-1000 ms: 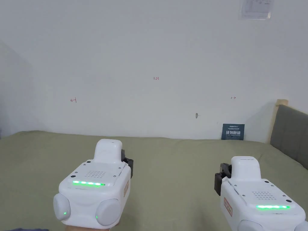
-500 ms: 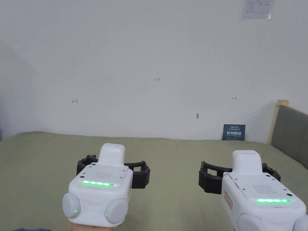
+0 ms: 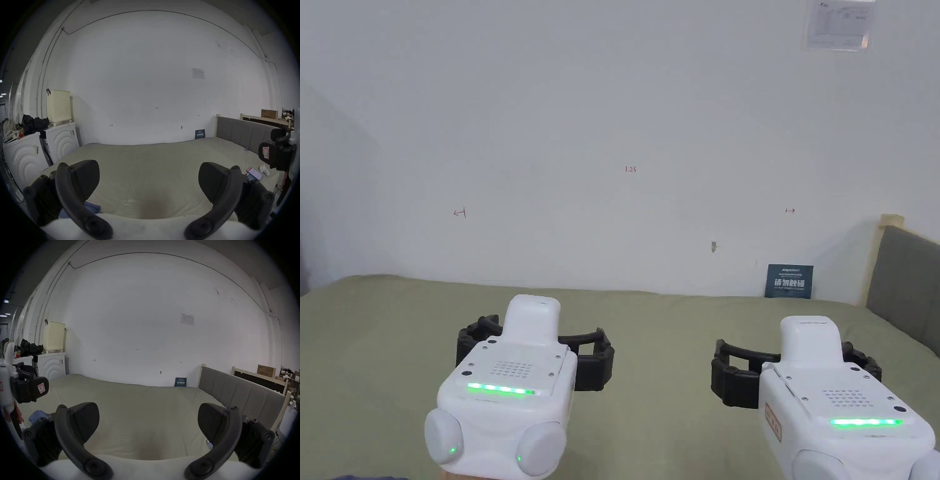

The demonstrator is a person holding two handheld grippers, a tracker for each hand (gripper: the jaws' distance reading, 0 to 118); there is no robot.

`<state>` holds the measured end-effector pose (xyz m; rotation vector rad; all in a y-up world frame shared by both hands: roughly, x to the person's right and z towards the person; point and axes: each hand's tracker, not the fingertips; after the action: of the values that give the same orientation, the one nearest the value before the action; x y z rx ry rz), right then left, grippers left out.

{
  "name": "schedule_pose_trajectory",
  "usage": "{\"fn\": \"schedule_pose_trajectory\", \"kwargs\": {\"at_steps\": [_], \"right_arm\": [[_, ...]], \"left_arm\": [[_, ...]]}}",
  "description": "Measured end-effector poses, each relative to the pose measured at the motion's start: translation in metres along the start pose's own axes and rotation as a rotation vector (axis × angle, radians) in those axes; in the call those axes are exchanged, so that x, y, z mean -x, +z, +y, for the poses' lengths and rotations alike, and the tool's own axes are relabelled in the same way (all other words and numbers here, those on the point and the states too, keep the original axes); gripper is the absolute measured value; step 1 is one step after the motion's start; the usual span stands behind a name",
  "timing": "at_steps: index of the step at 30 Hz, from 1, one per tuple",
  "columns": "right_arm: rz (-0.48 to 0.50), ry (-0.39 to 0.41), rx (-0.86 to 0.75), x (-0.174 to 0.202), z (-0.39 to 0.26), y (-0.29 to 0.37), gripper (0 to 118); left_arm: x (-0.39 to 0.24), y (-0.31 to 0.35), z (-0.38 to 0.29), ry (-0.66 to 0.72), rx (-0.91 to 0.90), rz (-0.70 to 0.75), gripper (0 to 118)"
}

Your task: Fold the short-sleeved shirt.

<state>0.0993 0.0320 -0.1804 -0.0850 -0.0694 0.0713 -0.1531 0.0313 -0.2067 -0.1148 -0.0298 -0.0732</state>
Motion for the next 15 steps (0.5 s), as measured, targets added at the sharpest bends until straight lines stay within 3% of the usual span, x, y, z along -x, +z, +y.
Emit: {"fn": "schedule_pose_trajectory", "kwargs": {"at_steps": [8,12,15], "right_arm": [[0.012,-0.006,0.005,-0.001,0.0,0.002,118],[0.024,-0.009,0.005,-0.002,0.0,0.003,118],[0.031,-0.009,0.015,-0.002,0.001,0.002,118]], "left_arm": [[0.0,-0.011,0.009,0.027,0.109,0.03,118],[0.013,-0.011,0.012,0.134,0.121,-0.177,118],[0.013,-0.002,0.013,0.148,0.075,-0.127,118]]}}
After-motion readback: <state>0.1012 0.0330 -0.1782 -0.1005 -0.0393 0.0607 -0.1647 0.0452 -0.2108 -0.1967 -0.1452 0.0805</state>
